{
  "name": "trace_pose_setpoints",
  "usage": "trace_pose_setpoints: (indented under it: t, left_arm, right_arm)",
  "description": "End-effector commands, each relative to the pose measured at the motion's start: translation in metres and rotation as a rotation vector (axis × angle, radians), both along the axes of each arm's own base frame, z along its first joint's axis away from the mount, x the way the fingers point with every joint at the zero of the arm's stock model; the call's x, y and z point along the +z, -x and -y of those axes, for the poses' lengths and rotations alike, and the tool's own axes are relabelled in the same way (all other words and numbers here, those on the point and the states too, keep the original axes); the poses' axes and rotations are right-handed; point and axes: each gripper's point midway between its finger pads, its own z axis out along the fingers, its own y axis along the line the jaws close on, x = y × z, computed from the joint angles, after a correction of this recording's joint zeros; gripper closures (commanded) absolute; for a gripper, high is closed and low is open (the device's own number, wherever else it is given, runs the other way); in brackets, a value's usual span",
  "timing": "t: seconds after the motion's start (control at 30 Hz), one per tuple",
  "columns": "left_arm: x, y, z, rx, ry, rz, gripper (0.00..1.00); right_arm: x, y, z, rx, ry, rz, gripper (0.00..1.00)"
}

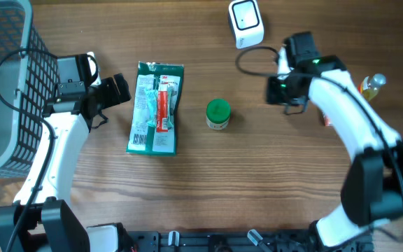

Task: Scan the item barcode
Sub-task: 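Move the right gripper to the green-capped jar and grasp it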

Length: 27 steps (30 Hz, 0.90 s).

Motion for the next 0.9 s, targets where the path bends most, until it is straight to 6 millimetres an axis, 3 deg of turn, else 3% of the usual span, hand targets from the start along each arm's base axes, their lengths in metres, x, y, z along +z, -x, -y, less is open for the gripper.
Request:
trace_pose_setpoints:
  t: [0.0,0.03,0.07,0.13,0.23,0.33,0.47,0.7,0.8,0.87]
  left_arm:
    - [0.004,-0.002,-0.001,-0.014,-0.001,0.012,0.0]
    - [0.004,-0.002,0.0,-0.014,-0.001,0.012,0.0]
    - [0.004,-0.002,0.0,-0.014,-0.001,0.012,0.0]
    - [0.004,-0.002,0.0,-0.014,-0.001,0.012,0.0]
    - [0.004,-0.002,-0.001,-0.014,-0.001,0.012,0.0]
    - [0.004,-0.002,-0.001,-0.014,-0.001,0.012,0.0]
    - [0.004,-0.002,-0.001,-0.014,-0.001,0.012,0.0]
    - [0.004,-0.002,0.0,-0.014,-0.001,0.012,0.0]
    - [0.004,-0.002,-0.001,-0.014,-0.001,0.012,0.0]
    - [0.004,-0.002,0.0,-0.014,-0.001,0.012,0.0]
  right_arm:
    - [0.058,0.002,-0.066,0.109,-0.132,0.159,0.48]
    - [0.069,0.007,-0.095,0.171,-0.207,0.188,0.03]
    - [0.071,0.014,-0.111,0.191,-0.248,0.177,0.0]
    - [0.068,0.02,-0.128,0.168,-0.273,0.149,0.0]
    - [0.047,0.019,-0.127,-0.059,-0.162,0.127,0.01]
    - [0.031,0.026,-0.134,-0.155,-0.095,0.118,0.01]
    - [0.004,0.027,-0.133,-0.216,0.024,0.129,0.01]
    - [-0.03,0.029,-0.132,-0.257,0.068,0.068,0.04]
    - [-0.042,0.03,-0.131,-0.254,0.088,0.049,0.16]
    - [-0.045,0.031,-0.13,-0.251,0.098,0.04,0.19]
